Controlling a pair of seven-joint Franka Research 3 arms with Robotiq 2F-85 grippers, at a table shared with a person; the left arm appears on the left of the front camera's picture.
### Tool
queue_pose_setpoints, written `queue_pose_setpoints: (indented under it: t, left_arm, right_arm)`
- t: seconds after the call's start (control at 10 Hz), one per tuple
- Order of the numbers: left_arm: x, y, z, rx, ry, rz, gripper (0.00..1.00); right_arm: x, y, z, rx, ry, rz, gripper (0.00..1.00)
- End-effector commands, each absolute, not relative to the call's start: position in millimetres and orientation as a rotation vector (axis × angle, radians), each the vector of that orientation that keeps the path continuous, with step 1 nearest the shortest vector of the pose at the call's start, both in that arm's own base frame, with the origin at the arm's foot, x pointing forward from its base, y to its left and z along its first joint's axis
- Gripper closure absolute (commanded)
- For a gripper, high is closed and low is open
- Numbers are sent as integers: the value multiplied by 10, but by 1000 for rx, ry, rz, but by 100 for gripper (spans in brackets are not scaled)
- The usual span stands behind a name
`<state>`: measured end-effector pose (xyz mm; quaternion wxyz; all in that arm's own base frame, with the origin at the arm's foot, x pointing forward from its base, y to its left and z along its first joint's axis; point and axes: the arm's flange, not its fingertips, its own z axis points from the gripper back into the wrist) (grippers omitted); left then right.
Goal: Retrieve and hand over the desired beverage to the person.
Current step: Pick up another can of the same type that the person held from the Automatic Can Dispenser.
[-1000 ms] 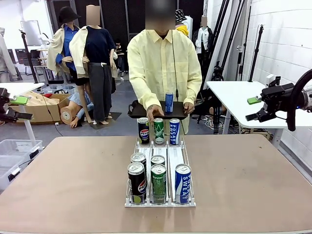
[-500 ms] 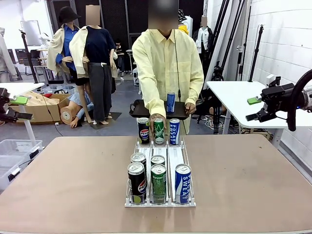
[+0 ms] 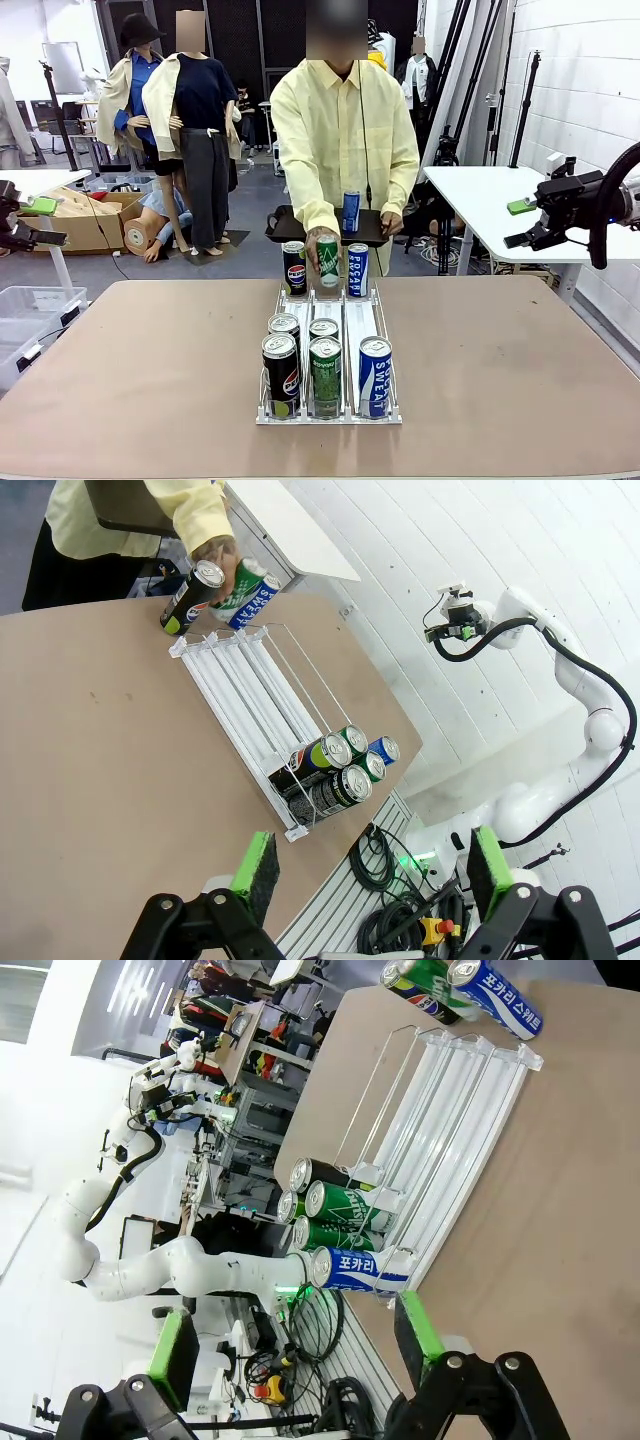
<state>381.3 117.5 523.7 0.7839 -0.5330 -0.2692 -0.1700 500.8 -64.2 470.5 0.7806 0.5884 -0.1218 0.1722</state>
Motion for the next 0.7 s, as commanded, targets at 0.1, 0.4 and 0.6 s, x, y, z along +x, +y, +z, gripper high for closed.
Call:
queue_pose_setpoints:
  t: [0.1,0.4,0.6]
  left_arm:
    - [3811,1176,5261,-1171,-598,-367,0]
    - [3811,1176,5261,-1171,-598,-367,0]
    - [3811,1176,5261,-1171,-598,-367,0]
  right_arm:
    - [5005,-634,4709,1275,-260,373,0]
    - [5005,-634,4709,1275,-260,373,0]
    - [5005,-634,4709,1275,-260,373,0]
